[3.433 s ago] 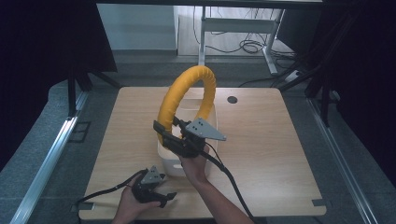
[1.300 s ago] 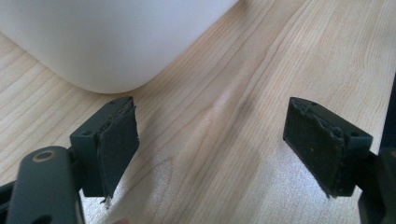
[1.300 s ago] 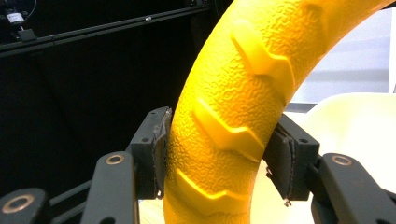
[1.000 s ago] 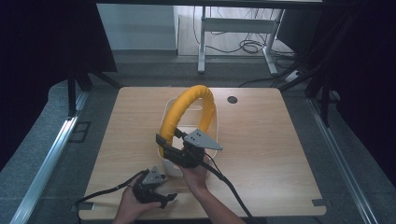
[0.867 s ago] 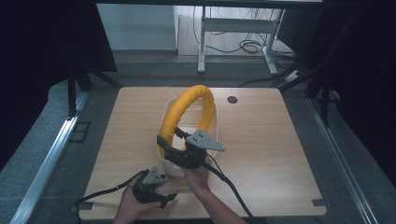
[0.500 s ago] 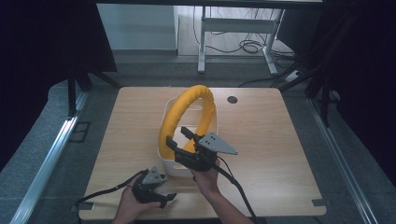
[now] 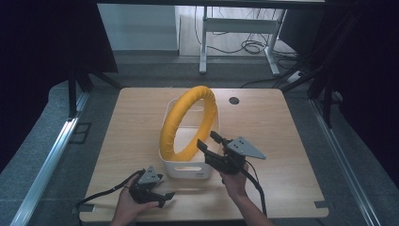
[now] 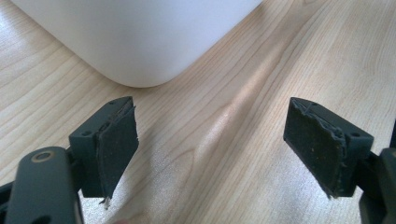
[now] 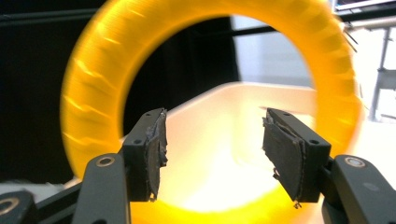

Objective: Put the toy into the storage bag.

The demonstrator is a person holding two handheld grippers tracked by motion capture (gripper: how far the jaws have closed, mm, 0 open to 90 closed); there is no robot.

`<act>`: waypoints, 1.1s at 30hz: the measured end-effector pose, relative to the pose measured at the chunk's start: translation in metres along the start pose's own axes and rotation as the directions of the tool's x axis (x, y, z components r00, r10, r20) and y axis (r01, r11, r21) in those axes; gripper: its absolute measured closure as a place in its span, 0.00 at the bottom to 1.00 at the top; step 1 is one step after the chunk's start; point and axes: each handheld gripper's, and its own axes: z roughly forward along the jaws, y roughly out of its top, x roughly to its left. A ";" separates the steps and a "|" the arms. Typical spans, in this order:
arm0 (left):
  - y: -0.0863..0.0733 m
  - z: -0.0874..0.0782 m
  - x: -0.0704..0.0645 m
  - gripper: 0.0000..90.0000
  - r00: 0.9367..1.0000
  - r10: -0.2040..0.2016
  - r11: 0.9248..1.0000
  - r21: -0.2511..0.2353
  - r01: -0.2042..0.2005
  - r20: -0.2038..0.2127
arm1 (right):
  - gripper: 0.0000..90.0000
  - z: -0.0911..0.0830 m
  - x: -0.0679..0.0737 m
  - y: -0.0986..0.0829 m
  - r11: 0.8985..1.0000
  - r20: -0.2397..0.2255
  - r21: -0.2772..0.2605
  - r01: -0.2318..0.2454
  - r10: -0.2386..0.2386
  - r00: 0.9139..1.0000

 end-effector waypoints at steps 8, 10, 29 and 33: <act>0.000 0.001 0.000 0.20 1.000 -0.008 1.000 -0.001 0.008 0.001 | 0.45 -0.029 -0.041 -0.022 0.998 0.099 0.060 -0.021 0.015 0.995; 0.000 0.002 0.000 0.20 1.000 -0.008 1.000 -0.001 0.008 0.000 | 0.45 -0.033 -0.048 -0.027 0.998 0.105 0.061 -0.021 0.014 0.994; -0.001 0.003 -0.001 0.20 1.000 -0.007 1.000 0.006 0.007 0.005 | 0.47 -0.059 -0.080 -0.044 0.996 0.195 0.084 -0.032 0.016 0.981; -0.001 0.003 -0.001 0.20 1.000 -0.007 1.000 0.006 0.007 0.006 | 0.47 -0.059 -0.080 -0.044 0.996 0.195 0.082 -0.032 0.016 0.981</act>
